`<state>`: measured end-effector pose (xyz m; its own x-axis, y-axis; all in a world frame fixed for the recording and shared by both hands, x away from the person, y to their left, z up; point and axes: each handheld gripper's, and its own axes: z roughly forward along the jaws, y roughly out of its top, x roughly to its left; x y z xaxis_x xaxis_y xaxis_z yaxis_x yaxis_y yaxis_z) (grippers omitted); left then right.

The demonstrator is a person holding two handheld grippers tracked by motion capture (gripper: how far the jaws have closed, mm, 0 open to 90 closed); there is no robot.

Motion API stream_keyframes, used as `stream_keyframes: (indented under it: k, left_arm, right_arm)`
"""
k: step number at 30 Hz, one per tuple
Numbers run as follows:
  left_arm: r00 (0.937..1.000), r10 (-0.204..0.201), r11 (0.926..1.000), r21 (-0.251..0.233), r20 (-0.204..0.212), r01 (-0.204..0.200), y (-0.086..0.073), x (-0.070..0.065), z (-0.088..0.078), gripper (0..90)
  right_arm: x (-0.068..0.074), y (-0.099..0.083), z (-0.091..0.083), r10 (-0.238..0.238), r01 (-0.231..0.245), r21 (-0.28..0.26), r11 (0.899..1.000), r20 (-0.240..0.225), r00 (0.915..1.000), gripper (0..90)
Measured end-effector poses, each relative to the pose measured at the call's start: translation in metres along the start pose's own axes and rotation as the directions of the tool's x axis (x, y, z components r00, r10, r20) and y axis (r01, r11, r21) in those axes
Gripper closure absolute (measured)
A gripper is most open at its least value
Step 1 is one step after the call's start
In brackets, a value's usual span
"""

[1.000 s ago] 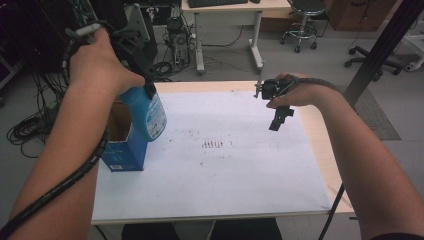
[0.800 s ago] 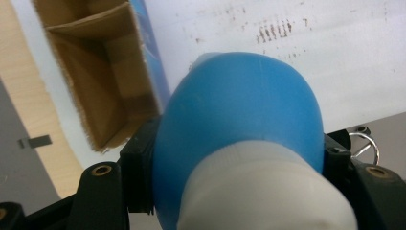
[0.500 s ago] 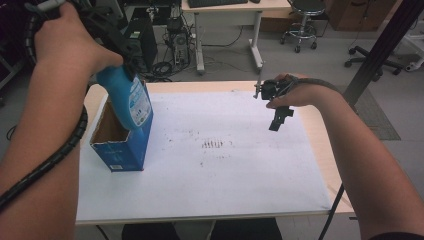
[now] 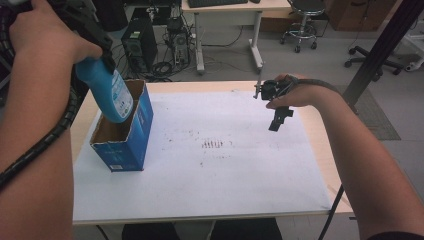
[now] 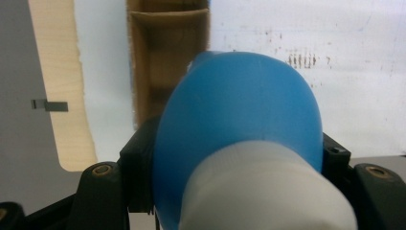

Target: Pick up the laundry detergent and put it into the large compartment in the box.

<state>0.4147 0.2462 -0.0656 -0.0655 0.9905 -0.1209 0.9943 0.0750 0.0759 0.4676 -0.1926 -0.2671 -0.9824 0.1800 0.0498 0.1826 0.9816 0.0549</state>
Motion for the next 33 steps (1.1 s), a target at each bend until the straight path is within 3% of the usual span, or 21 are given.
stream_keyframes:
  k: [5, 12, 33]
  left_arm:
    - [0.9991, -0.038, 0.9991, -0.018, -0.021, 0.037, 0.002, 0.01, -0.004, 36.2]
    - [0.998, -0.056, 0.998, -0.029, -0.027, 0.056, 0.005, 0.017, -0.002, 36.3]
    - [0.9965, -0.076, 0.9971, -0.01, -0.037, 0.075, 0.015, 0.03, 0.031, 36.2]
  right_arm:
    - [0.0, 0.002, 0.001, -0.004, 0.004, 0.002, 1.0, 0.001, 1.0, 5.0]
    - [0.0, 0.002, 0.002, 0.001, -0.001, 0.003, 1.0, 0.0, 1.0, 4.9]
    - [0.002, 0.001, 0.003, -0.004, 0.004, -0.004, 1.0, 0.007, 1.0, 5.0]
